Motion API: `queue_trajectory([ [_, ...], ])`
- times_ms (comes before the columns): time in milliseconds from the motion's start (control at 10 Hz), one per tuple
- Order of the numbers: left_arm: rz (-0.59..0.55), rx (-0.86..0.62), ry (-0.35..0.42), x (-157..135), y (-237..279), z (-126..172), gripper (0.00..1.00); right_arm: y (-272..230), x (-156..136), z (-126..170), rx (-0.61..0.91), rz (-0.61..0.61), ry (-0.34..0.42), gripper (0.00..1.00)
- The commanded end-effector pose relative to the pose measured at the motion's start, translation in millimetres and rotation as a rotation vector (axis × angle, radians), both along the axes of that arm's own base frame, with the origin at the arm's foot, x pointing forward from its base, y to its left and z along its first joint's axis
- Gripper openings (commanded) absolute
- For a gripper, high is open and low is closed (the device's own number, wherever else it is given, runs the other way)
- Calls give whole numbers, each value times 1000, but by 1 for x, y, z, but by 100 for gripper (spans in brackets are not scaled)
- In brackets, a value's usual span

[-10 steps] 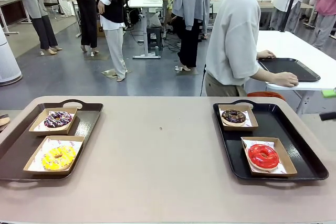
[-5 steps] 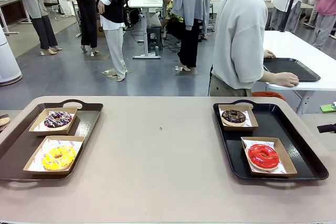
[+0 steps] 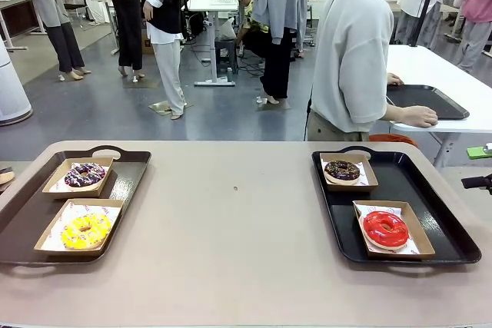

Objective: Individually package the donuts and arrange them on the tray.
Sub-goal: Place the picked Paper togo box on the Handle tray.

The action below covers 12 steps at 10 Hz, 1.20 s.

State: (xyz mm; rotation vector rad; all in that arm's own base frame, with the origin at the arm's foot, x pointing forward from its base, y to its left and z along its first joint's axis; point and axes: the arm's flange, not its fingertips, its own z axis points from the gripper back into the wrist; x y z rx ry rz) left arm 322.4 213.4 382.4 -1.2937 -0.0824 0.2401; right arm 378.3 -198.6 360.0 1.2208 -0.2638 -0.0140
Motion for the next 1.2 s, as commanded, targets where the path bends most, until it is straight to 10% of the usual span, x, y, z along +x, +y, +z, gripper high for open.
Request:
queue_trajectory([
  [0, -1, -8, -7, -3, 1, 1, 100, -1, -1, 0, 0, -1, -2, 100],
  [1100, -1, -8, -7, -3, 1, 1, 100, -1, -1, 0, 0, -1, -2, 100],
])
